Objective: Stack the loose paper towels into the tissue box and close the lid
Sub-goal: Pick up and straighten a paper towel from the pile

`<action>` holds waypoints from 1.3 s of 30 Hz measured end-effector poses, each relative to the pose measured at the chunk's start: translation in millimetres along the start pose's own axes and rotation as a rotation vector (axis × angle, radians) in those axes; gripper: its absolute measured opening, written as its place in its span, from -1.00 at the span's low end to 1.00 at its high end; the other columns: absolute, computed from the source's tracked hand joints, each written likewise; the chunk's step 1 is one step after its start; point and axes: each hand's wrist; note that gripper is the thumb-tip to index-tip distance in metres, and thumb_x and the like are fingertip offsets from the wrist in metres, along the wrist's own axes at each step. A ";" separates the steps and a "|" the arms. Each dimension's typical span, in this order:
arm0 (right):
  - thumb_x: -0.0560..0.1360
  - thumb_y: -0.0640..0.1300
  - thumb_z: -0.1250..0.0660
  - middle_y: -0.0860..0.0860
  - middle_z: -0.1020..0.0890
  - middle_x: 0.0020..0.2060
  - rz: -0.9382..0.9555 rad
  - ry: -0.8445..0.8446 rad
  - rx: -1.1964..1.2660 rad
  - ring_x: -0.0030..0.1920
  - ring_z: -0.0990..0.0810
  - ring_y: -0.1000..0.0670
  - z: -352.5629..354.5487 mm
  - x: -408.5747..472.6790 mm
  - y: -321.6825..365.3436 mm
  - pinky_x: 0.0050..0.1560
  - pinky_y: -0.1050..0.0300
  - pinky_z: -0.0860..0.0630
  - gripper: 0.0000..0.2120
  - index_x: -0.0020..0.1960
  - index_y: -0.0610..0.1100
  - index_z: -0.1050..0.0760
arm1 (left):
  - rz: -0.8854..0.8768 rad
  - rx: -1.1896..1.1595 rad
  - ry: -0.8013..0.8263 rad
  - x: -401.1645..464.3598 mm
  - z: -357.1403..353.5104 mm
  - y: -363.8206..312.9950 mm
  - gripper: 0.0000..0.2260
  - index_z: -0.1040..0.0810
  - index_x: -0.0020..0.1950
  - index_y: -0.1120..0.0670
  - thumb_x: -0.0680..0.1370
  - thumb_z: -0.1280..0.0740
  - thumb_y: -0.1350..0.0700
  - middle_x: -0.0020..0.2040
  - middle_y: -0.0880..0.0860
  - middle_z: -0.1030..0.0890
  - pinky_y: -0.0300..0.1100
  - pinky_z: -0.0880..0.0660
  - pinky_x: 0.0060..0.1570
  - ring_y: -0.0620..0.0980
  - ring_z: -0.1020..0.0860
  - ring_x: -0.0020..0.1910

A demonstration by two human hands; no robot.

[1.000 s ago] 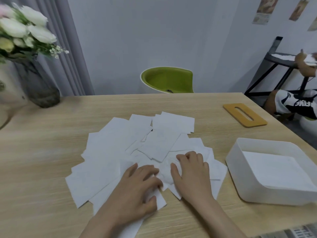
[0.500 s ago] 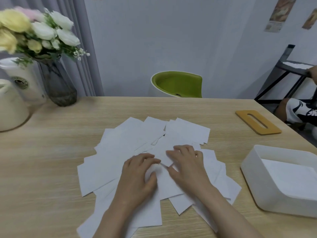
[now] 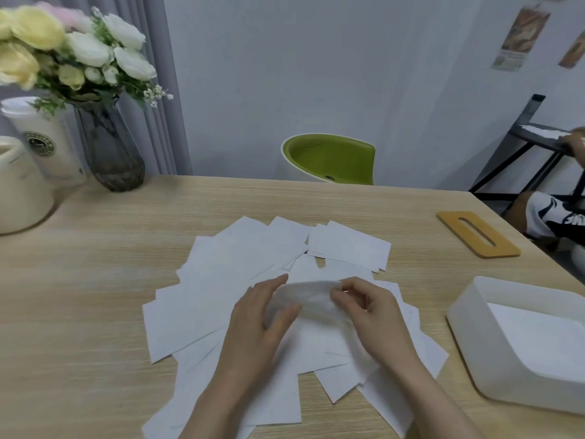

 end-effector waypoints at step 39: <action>0.45 -0.05 -0.42 0.29 -0.49 0.11 0.007 -0.119 -0.519 0.27 -0.32 0.14 23.3 -10.4 -27.7 0.23 0.14 -0.16 -0.68 0.17 0.17 -0.49 | 0.454 -0.472 -0.111 -2.2 -7.6 -13.1 -0.82 -0.62 -0.09 0.07 0.63 -0.24 0.16 -0.16 0.05 -0.71 0.02 -0.56 -0.12 0.10 -0.66 -0.12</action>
Point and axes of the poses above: each hand's wrist, its own x-axis towards the middle knuckle, its own z-axis out of the back of the hand, y = z × x
